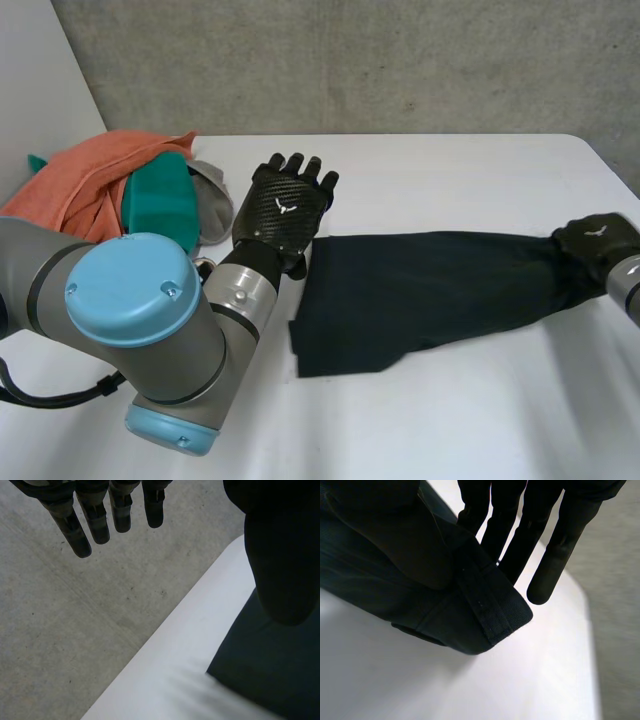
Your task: Fold the laundry.
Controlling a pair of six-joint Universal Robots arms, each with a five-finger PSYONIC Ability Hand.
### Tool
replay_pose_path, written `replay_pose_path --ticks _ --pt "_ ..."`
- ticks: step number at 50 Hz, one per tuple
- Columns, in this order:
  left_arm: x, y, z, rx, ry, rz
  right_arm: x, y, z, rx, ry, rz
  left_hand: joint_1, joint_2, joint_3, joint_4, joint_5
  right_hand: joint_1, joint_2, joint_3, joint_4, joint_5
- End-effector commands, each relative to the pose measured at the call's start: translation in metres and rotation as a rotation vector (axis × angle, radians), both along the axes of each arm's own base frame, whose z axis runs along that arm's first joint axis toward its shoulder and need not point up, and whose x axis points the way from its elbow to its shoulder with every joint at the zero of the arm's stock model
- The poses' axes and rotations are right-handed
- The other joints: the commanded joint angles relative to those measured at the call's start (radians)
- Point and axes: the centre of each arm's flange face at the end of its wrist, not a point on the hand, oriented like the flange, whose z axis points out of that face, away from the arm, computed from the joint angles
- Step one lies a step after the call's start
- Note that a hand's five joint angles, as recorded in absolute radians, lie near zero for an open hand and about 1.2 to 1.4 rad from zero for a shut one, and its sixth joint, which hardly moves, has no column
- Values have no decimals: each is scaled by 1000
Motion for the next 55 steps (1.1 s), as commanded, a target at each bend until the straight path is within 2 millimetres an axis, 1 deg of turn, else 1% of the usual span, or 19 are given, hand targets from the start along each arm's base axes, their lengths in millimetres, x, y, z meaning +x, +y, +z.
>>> replay_pose_path --ticks 1,2,6,7,10,11,15,18,19,20,22,25,29,30,34,38,43,48,55 --pt "4 2 4 2 -1 4 -5 3 20 -132 219 15 -7 -15 -21 -14 -36 366 237 220 196 255" --pt "4 3 4 4 -3 4 -3 3 22 -145 231 24 -7 -15 -21 -14 -36 366 237 220 196 255" --pt "7 5 1 19 -14 7 54 22 32 -277 266 218 -7 -15 -21 -14 -36 366 237 220 196 255" --pt "7 5 0 23 -17 7 86 38 35 -345 251 328 -7 -15 -21 -14 -36 366 237 220 196 255" --pt "10 7 -2 32 -25 10 124 65 35 -431 232 493 -4 -12 -18 -11 -33 366 237 220 196 255" --pt "10 7 -1 30 -23 12 143 86 30 -457 226 607 -4 -12 -18 -11 -33 366 237 220 196 255" --pt "15 8 1 31 -22 19 173 137 8 -488 239 883 -4 -12 -18 -11 -33 366 237 220 196 255" --pt "17 7 3 28 -17 25 181 155 -8 -475 267 984 -7 -15 -21 -14 -36 366 237 220 196 255" --pt "17 7 4 27 -16 27 181 158 -17 -454 284 1012 -7 -15 -21 -14 -36 274 145 129 104 163" --pt "18 5 5 25 -14 31 181 157 -19 -450 292 1011 -7 -15 -21 -14 -36 -3 -132 -149 -173 -114" --pt "19 2 7 19 -9 38 180 157 -20 -423 282 1010 -7 -15 -21 -14 -36 -856 -985 -1001 -1026 -967" --pt "20 -7 13 2 5 54 179 155 -9 -412 224 986 -10 -18 -24 -17 -39 -856 -985 -1001 -1026 -967" --pt "18 -18 27 -36 38 65 161 135 46 -414 -9 833 -10 -18 -24 -17 -39 -856 -985 -1001 -1026 -967" --pt "17 -21 29 -44 42 66 151 126 62 -371 -151 765 -10 -18 -24 -17 -39 -856 -985 -1001 -1026 -967" --pt "5 -29 43 -80 84 50 136 106 87 -229 -488 639 -13 -21 -27 -20 -42 -856 -985 -1001 -1026 -967" --pt "-13 -37 42 -72 125 22 111 83 106 -129 -669 506 -4 -12 -18 -11 -33 -856 -985 -1001 -1026 -967" --pt "-47 -26 33 -18 149 -108 82 54 98 -31 -662 351 16 9 3 9 -13 -856 -985 -1001 -1026 -967" --pt "-75 -23 10 38 114 -201 79 35 76 102 -642 278 22 15 8 15 -7 -856 -985 -1001 -1026 -967" --pt "-88 -37 -25 108 56 -156 83 19 41 273 -601 226 31 23 17 24 2 -856 -985 -1001 -1026 -967"
